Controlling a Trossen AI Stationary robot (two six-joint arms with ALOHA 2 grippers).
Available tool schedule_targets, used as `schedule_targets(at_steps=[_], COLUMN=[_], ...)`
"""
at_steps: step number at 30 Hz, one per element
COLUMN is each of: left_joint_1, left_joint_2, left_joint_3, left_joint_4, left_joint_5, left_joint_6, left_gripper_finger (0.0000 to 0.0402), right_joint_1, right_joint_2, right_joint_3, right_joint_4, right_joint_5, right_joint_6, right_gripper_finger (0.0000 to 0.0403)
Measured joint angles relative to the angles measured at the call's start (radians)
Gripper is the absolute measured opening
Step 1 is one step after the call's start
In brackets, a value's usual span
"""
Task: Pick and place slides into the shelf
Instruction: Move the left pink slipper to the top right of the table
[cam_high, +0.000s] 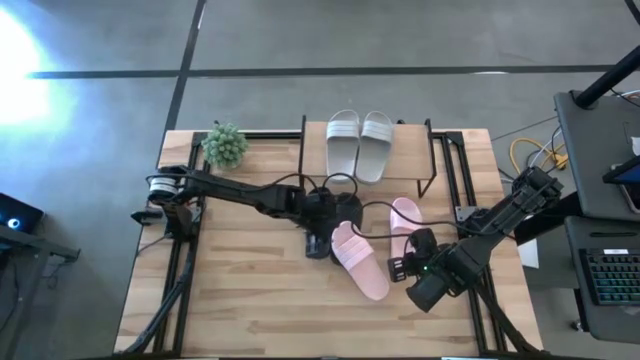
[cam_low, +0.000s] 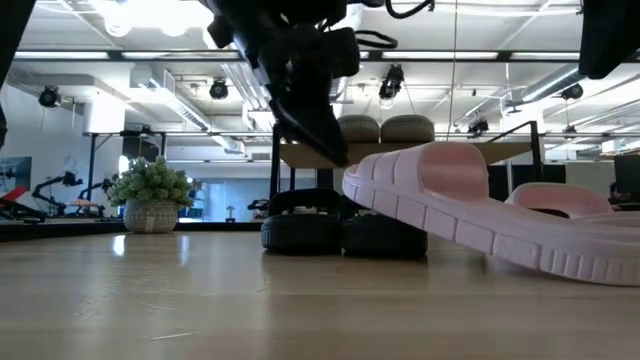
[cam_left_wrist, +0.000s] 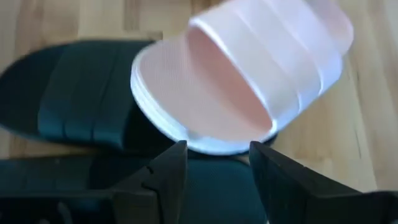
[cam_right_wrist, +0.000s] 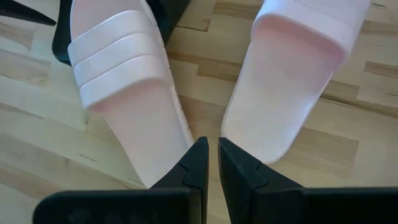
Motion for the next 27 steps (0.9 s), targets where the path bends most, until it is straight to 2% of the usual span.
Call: schedule_targets(at_steps=[5, 13, 18, 27], left_joint_1=[0.001, 0.001, 0.012, 0.033], left_joint_2=[0.01, 0.018, 0.018, 0.034], left_joint_3=[-0.001, -0.012, -0.018, -0.013], left_joint_4=[0.053, 0.012, -0.01, 0.05], left_joint_5=[-0.001, -0.023, -0.095, 0.012], left_joint_6=[0.001, 0.0, -0.055, -0.087], left_gripper_finger=[0.016, 0.016, 0.016, 0.016], right_joint_1=[0.0, 0.0, 0.0, 0.0], right_joint_2=[0.0, 0.0, 0.0, 0.0], right_joint_3=[0.0, 0.0, -0.003, -0.011], right_joint_4=[-0.001, -0.006, -0.006, -0.006], right_joint_5=[0.0, 0.0, 0.0, 0.0], right_joint_6=[0.0, 0.0, 0.0, 0.0], right_gripper_finger=[0.0028, 0.0028, 0.0028, 0.0028])
